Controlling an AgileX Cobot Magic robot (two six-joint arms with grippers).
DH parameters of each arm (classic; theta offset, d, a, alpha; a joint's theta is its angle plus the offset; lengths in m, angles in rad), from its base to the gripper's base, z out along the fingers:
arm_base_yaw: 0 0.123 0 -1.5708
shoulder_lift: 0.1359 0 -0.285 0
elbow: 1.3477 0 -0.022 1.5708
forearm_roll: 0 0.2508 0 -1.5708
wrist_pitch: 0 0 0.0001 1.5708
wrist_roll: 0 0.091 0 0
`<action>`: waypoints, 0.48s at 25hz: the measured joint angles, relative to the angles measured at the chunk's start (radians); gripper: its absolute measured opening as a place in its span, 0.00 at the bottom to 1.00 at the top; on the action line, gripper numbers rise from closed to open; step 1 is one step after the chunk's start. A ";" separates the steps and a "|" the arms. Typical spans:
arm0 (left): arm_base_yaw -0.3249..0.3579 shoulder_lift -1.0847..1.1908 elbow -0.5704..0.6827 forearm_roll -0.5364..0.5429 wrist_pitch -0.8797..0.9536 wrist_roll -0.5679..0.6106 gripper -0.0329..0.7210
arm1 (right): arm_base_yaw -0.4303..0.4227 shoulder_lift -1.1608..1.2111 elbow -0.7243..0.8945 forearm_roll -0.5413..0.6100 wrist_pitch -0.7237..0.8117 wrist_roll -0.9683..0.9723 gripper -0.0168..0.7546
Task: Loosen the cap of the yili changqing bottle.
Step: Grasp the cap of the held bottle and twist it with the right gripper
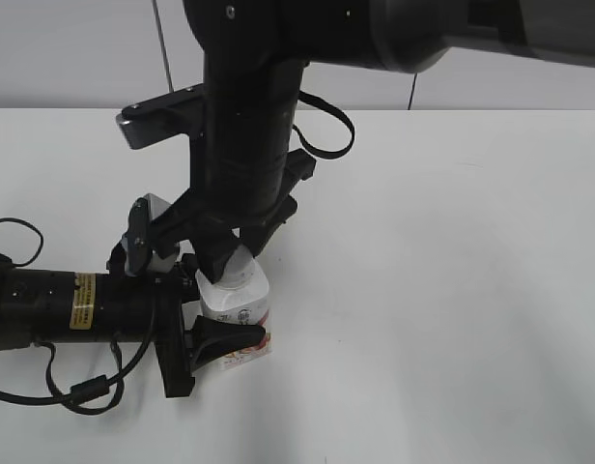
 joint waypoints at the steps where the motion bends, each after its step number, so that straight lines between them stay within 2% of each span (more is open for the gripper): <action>1: 0.000 0.000 0.000 0.000 0.000 0.000 0.60 | 0.000 0.000 0.000 0.000 0.001 -0.026 0.52; 6: 0.000 0.000 0.000 0.000 0.000 0.000 0.60 | -0.001 0.000 0.000 0.000 0.001 -0.258 0.52; 12: 0.000 0.000 0.000 0.002 0.001 0.003 0.60 | -0.001 0.000 -0.002 0.000 0.002 -0.715 0.52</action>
